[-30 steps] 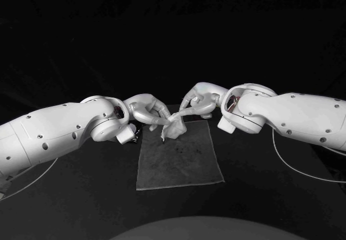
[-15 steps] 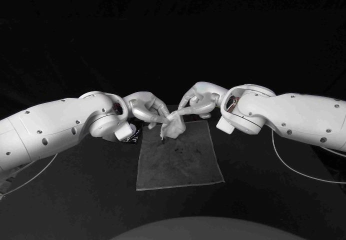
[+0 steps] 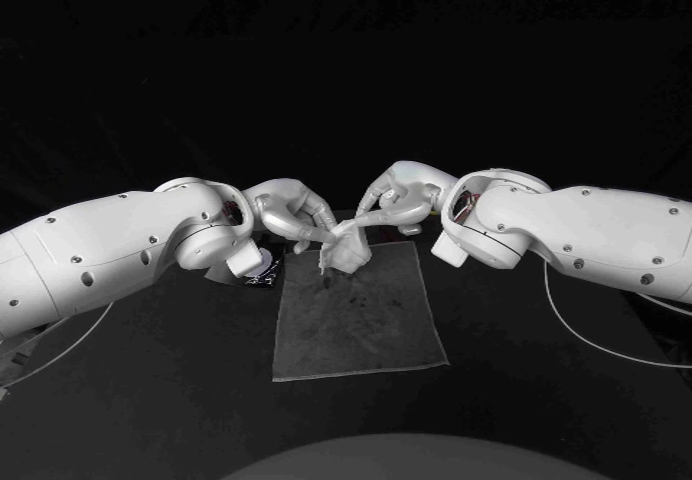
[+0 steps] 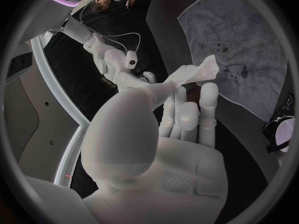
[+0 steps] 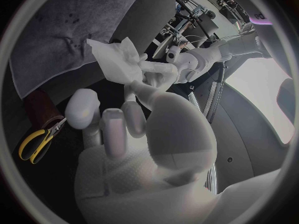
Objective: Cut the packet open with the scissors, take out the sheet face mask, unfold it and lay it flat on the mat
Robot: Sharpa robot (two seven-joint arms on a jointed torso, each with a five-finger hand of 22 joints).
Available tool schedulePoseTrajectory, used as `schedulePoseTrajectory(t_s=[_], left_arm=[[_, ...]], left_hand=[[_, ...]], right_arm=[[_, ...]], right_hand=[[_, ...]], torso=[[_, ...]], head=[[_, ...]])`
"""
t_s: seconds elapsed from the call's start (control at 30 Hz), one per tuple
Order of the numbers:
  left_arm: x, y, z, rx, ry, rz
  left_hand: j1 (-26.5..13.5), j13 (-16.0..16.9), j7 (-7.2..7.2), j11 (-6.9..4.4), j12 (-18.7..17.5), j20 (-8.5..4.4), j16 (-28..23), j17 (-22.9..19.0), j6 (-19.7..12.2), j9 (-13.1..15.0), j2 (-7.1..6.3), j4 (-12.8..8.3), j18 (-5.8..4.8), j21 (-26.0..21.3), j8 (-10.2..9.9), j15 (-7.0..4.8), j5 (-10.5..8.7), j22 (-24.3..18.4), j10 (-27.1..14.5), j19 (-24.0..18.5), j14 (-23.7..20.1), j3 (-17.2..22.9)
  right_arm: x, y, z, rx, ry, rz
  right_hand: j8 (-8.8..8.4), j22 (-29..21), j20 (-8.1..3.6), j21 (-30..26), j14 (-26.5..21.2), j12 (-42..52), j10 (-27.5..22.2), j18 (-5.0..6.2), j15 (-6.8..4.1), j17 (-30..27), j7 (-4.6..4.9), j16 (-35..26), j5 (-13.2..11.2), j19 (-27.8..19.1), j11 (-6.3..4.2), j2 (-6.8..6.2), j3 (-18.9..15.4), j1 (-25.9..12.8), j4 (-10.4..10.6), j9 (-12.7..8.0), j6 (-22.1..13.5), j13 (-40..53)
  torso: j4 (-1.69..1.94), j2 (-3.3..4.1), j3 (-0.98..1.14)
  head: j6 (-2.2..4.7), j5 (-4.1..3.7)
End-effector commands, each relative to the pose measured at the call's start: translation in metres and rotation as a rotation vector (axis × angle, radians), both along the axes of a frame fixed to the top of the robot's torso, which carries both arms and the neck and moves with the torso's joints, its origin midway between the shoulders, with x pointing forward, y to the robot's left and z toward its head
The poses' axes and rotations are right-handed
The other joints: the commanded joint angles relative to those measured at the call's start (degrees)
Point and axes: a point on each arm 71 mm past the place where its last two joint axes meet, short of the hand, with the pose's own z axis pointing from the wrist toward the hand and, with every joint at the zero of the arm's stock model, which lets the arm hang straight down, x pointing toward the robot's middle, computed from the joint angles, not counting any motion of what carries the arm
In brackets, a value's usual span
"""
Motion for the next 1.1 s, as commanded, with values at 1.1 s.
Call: schedulePoseTrajectory(t_s=[1.1], left_arm=[[-0.010, -0.004, 0.002, 0.009, 0.051, -0.153]], left_hand=[[-0.4, -0.1, -0.01, 0.12, -0.6, -0.06, -0.1, -0.4, 0.4, 1.0, 0.37, -0.7, 0.74, 0.1, -0.2, -0.14, 0.13, -0.2, 0.5, -0.3, -0.6, 0.3]], right_arm=[[0.008, -0.040, -0.052, 0.268, 0.289, -0.150]], right_hand=[[-9.54, -21.5, 7.86, -46.8, -22.2, -52.8, -23.4, 5.03, 7.30, -36.7, 6.98, -49.9, 0.5, -20.6, 6.43, -2.95, -16.3, 1.3, 15.0, -2.7, -8.3, -46.6]], torso=[[0.03, 0.00, -0.04]], head=[[-0.18, 0.16]])
